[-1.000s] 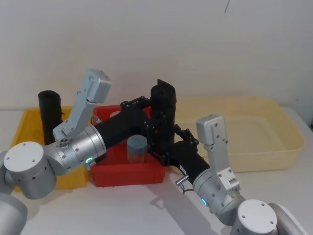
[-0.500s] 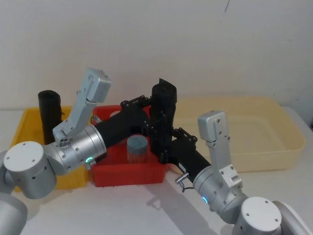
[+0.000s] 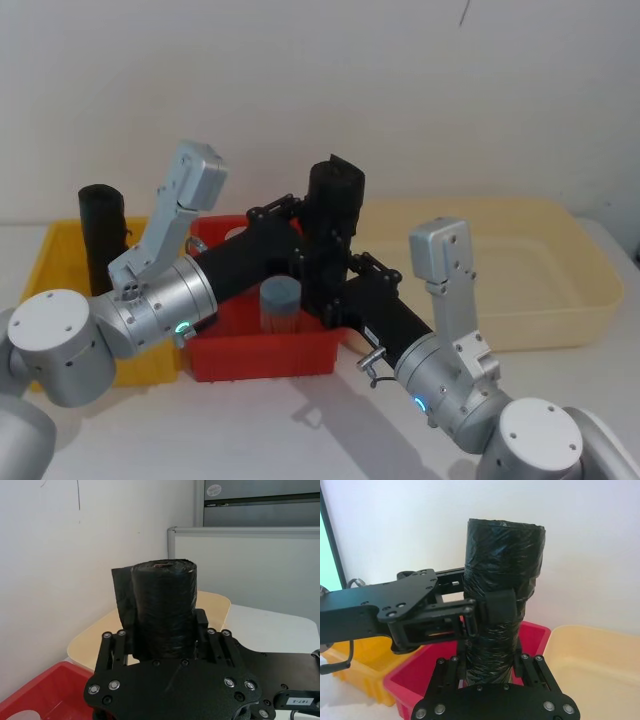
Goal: Pick up the garbage bag with the one hand and transfer it to the other hand.
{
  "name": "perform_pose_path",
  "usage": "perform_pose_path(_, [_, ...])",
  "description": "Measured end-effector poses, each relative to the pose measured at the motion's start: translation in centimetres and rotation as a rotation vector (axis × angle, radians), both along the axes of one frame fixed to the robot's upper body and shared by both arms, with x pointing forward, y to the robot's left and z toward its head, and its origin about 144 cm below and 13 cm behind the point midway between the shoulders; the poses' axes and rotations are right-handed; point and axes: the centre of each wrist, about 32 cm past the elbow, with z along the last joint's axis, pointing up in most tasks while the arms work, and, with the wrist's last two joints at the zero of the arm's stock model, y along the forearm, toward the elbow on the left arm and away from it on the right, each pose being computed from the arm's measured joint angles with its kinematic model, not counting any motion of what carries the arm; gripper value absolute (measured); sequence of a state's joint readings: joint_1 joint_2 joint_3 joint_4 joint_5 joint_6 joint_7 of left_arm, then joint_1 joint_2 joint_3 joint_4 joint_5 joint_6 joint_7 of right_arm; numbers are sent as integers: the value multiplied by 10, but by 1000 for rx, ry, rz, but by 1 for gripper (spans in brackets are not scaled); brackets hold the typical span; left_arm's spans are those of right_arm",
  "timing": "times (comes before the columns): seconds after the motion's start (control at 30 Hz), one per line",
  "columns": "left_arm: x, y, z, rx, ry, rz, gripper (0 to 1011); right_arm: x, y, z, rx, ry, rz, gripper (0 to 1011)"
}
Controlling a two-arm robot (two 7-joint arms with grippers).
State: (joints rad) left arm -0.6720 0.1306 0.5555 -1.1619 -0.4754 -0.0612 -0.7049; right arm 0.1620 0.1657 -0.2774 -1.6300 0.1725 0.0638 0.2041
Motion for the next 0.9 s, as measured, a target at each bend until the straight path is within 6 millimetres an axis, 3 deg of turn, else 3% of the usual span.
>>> perform_pose_path(0.47, [0, 0, 0, 0, 0, 0, 1002, -1, 1, 2, 3, 16, 1, 496])
perform_pose_path(0.9, [0, 0, 0, 0, 0, 1, 1001, 9, -1, -2, -11, 55, -46, 497])
